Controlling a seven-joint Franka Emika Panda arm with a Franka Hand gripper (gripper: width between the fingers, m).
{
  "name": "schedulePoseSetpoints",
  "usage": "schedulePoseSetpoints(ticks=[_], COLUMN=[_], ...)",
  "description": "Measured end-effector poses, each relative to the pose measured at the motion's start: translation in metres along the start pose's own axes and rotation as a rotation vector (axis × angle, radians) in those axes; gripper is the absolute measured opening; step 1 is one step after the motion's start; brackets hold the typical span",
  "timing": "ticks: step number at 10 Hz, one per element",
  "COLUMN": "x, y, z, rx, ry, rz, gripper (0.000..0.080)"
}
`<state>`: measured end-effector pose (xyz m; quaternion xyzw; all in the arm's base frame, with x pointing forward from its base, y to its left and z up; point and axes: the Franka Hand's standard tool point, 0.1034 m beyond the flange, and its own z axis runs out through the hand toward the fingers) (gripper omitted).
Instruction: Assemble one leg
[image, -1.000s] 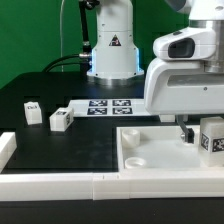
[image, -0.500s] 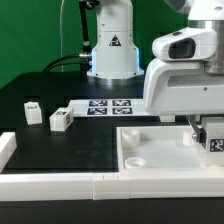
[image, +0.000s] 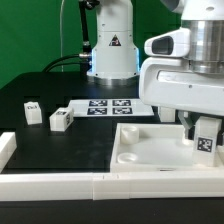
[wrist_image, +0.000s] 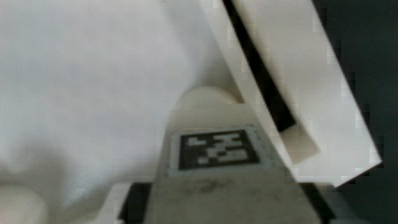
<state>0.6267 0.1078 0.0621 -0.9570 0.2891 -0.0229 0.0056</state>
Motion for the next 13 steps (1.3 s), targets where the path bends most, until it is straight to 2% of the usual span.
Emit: schedulePoseSetpoints(ticks=[4, 6, 7, 8, 9, 10, 13], x=[0.008, 0.009, 0.009, 0.009, 0.009, 0.009, 0.009], y=[0.019, 0.021, 0.021, 0.021, 0.021, 0.021, 0.021], z=[-0.001, -0.001, -0.001, 0.0, 0.0, 0.0, 0.0], rx=[-0.046, -0.051, -0.051, -0.051, -0.052, -0.052, -0.052], ry=[0.017, 0.021, 0.02, 0.02, 0.02, 0.02, 0.02], rz=[0.281, 0.299, 0.299, 0.299, 0.299, 0.299, 0.299], gripper=[0.0308, 0.0314, 0.0496, 0.0599, 0.0599, 0.064, 0.0647])
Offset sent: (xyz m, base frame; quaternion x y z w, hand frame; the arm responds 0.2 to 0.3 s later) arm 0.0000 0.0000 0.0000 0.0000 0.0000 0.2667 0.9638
